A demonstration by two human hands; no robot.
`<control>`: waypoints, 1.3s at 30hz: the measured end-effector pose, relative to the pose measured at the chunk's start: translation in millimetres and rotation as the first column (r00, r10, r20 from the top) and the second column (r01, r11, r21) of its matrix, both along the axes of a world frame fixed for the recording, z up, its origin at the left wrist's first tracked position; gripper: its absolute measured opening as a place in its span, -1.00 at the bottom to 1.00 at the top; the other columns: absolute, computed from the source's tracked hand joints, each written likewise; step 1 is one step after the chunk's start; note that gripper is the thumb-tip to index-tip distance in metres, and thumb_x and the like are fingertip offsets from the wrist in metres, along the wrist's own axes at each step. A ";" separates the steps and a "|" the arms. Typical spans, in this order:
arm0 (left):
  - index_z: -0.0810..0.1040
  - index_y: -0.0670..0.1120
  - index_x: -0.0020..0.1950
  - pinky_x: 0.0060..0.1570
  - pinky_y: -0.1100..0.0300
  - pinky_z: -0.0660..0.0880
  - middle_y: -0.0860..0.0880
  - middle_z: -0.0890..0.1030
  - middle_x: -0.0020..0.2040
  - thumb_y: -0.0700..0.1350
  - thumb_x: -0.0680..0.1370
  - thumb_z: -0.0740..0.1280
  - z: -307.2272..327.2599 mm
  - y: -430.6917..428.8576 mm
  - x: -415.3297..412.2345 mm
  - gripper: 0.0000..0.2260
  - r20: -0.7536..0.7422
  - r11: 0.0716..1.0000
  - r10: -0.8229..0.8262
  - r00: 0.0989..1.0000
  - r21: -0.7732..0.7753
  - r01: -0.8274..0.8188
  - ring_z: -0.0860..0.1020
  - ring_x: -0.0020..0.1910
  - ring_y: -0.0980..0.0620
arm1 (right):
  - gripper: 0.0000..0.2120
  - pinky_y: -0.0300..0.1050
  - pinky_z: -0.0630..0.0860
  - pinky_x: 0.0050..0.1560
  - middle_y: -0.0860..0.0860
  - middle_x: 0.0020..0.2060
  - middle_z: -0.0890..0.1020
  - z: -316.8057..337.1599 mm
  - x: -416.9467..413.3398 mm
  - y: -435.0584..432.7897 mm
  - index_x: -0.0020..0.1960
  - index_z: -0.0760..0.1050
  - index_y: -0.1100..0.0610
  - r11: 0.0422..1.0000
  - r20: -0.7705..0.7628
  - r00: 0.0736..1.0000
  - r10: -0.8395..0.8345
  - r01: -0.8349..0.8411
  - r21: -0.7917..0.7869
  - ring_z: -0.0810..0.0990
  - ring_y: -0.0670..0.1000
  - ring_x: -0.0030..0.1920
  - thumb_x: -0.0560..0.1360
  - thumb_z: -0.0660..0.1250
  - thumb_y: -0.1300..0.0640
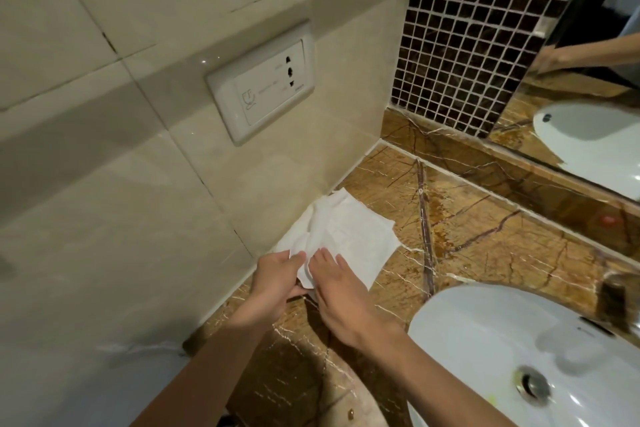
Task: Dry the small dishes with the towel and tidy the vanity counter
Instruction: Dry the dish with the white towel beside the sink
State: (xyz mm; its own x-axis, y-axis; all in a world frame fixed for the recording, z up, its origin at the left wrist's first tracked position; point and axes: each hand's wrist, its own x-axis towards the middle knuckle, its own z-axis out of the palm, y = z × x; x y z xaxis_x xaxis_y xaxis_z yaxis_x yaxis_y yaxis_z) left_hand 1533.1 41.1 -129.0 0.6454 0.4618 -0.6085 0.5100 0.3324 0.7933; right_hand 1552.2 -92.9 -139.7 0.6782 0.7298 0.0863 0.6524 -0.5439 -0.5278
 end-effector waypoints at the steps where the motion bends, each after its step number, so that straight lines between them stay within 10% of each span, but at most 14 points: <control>1: 0.61 -0.24 0.10 -0.24 0.05 0.64 -0.16 0.70 -0.11 -0.19 0.55 0.34 -1.0 0.0 -1.6 -0.82 0.000 1.000 -0.012 1.000 0.002 0.012 0.67 -0.12 -0.13 | -0.53 0.00 0.06 0.52 0.10 0.35 0.40 -0.4 0.6 0.8 0.42 0.25 0.15 1.000 0.007 1.000 -0.006 0.006 0.001 0.26 0.09 0.43 0.53 0.09 0.34; 11: 0.55 -0.24 0.15 -0.18 0.03 0.64 -0.20 0.71 -0.04 0.01 0.60 0.23 2.8 8.4 3.0 -0.67 0.043 0.986 -0.093 0.995 -0.136 0.098 0.69 -0.10 -0.13 | -0.59 -0.19 -0.16 0.51 0.05 0.48 0.33 2.0 0.3 -1.3 0.42 0.31 0.09 0.991 -0.310 0.950 0.029 0.012 0.131 0.21 -0.06 0.49 0.62 -0.03 0.27; 21: 0.54 -0.20 0.19 -0.01 -0.09 0.60 -0.18 0.70 0.01 -0.05 0.64 0.15 -4.2 7.3 -6.4 -0.71 0.078 0.988 -0.084 0.993 -0.124 0.093 0.67 -0.01 -0.17 | -0.67 0.05 0.09 0.51 0.08 0.27 0.49 6.8 0.7 1.7 0.29 0.34 0.09 0.996 -0.113 0.992 0.051 -0.043 0.078 0.40 0.07 0.30 0.58 0.02 0.31; 27: 0.50 -0.17 0.19 -0.17 -0.03 0.64 -0.19 0.64 0.10 -0.02 0.65 0.10 -2.3 7.1 -6.0 -0.70 0.065 0.997 -0.029 0.997 -0.073 0.034 0.62 0.06 -0.18 | -0.69 -0.03 0.48 0.02 0.11 0.03 0.63 3.9 32.4 -18.1 0.20 0.52 0.16 0.693 -0.439 0.723 -0.534 0.671 0.262 0.54 0.03 -0.07 0.58 0.07 0.24; 34: 0.42 -0.17 0.29 -0.19 -0.05 0.64 -0.20 0.59 0.17 -0.01 0.64 0.14 -7.0 7.1 -7.5 -0.67 0.048 0.985 0.056 0.997 -0.168 -0.047 0.60 0.09 -0.20 | -0.62 0.16 0.37 0.31 0.10 0.25 0.45 -8.5 79.6 -37.0 0.11 0.43 0.19 0.807 -0.343 0.732 -0.589 0.551 -0.212 0.40 0.12 0.24 0.48 0.37 -0.07; 39: 0.48 -0.19 0.23 -0.11 -0.12 0.63 -0.18 0.64 0.11 -0.01 0.63 0.16 -4.6 2.5 -1.8 -0.69 0.112 0.980 0.073 0.991 -0.195 -0.050 0.64 0.04 -0.19 | -0.75 0.00 0.38 0.06 0.06 -0.03 0.64 -0.7 69.9 -36.9 0.11 0.55 0.16 0.766 -0.096 0.761 -0.642 0.642 -0.031 0.56 0.10 0.00 0.44 0.41 0.15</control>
State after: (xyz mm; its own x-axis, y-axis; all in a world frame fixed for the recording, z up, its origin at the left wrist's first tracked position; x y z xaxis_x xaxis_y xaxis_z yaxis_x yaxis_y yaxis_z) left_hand 1531.2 43.6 -133.6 0.6916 0.3856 -0.6107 0.3907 0.5114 0.7654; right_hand 1622.1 -129.8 -140.4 0.9927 0.1207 -0.0016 0.0982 -0.8154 -0.5705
